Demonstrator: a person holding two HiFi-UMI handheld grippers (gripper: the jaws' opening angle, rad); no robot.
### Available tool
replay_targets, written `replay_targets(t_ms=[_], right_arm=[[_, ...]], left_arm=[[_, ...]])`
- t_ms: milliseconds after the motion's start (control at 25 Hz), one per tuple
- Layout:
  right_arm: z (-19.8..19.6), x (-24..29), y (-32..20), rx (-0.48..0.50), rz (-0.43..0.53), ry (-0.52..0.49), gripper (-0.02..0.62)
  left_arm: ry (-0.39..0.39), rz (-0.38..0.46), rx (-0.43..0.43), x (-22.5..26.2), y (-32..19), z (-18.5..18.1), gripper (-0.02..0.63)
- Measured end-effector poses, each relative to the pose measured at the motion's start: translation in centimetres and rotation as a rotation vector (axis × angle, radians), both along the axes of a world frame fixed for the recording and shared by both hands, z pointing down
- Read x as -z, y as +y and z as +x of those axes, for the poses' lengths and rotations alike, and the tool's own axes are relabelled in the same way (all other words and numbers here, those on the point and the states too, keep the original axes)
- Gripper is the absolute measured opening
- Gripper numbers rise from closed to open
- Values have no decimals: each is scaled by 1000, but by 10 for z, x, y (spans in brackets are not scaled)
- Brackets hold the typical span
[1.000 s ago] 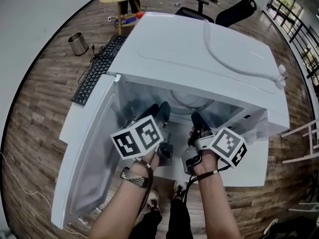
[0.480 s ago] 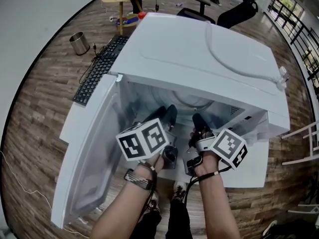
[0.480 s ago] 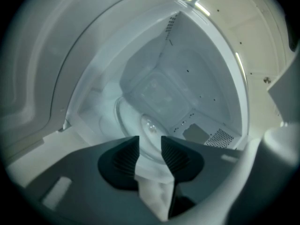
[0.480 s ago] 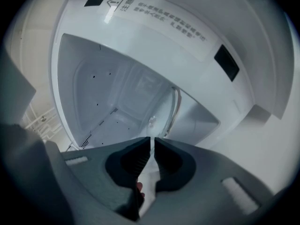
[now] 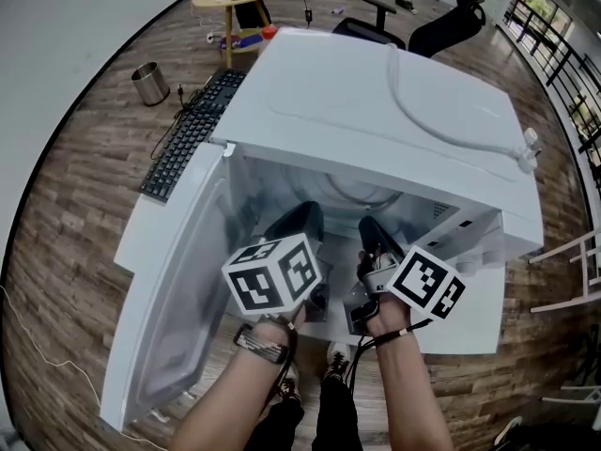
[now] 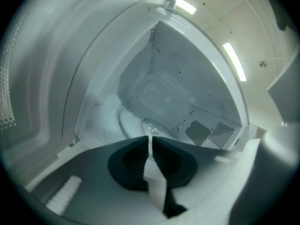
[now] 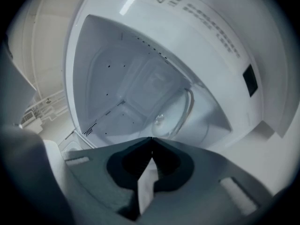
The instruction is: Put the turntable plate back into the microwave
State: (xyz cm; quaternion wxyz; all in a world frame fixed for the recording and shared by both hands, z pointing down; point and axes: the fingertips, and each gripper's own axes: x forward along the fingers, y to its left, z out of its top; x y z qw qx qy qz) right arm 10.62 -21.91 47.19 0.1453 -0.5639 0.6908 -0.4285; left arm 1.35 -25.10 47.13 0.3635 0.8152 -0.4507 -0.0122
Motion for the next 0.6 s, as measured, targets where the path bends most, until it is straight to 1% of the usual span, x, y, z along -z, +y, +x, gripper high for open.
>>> replay_targets(t_ms=[40, 80, 280, 480, 600], right_arm=[[-1, 2, 0, 6, 8, 22, 2], [-2, 5, 0, 12, 16, 38, 2], [-5, 13, 5, 29, 46, 112, 2], [-6, 26, 13, 27, 101, 226, 2], [-6, 38, 20, 23, 146, 300, 2]], left_arm=[[-21, 15, -1, 1, 1, -1, -13], [-42, 29, -4, 2, 1, -2, -19], [-102, 97, -39, 9, 8, -1, -20], [-205, 220, -66, 24, 15, -1, -14], [-242, 285, -83, 34, 21, 0, -14]])
